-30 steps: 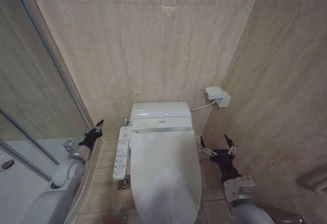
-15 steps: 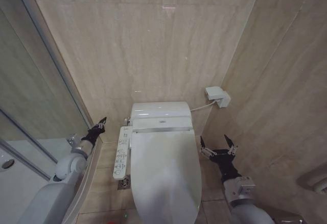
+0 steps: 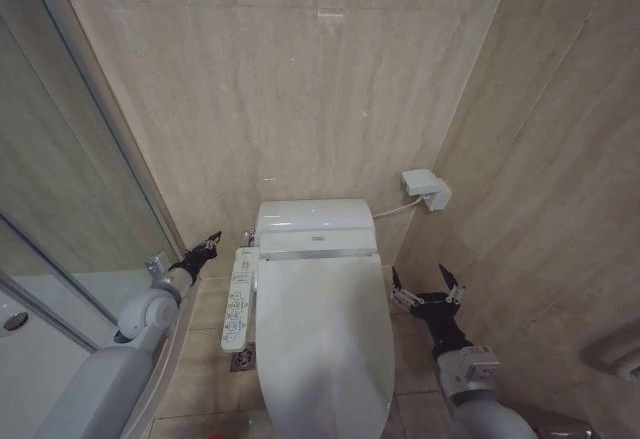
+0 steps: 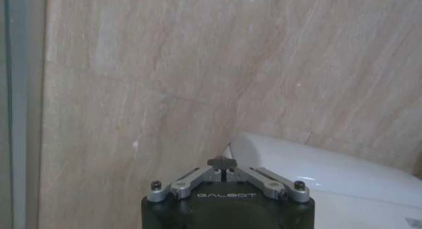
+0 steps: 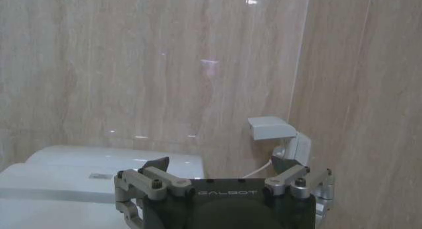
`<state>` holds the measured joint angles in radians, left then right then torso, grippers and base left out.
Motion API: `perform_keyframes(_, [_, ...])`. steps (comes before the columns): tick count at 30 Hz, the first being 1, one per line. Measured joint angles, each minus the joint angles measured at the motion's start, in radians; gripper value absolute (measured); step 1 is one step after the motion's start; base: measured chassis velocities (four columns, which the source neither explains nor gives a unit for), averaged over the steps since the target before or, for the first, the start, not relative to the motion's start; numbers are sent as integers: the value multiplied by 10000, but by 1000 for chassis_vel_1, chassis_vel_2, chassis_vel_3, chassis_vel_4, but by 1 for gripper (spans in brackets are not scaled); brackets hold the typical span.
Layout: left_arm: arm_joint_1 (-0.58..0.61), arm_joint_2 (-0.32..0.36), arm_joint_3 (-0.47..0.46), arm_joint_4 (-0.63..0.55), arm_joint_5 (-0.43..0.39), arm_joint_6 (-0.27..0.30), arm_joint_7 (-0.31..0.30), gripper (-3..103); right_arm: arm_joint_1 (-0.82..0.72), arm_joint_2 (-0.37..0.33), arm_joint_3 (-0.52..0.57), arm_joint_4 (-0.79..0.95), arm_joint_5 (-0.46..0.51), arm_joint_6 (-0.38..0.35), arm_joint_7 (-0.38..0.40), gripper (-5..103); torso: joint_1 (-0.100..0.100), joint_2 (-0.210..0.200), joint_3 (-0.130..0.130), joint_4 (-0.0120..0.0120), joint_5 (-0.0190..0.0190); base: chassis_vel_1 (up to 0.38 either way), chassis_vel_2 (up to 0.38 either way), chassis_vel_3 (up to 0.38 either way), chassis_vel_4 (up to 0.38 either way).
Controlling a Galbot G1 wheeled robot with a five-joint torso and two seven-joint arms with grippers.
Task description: Open the toilet lid, clean the toilet bowl with a toilet brush, close the toilet lid, and flush.
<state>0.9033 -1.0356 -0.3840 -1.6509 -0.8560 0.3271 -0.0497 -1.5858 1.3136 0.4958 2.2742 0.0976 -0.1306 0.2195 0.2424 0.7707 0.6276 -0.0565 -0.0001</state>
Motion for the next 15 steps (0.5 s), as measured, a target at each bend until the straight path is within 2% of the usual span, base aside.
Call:
perform_keyframes(8, [-444,399,350,234,35,669,-55,0,0,0,0,-1,0,0,0,100,0,0,0,1,0,0,0,0,0])
perform_keyframes(15, [-851,543,698,352,-211,1038,24,0,0,0,0,0,0,0,0,100,0,0,0,0,0,0,0,0,0])
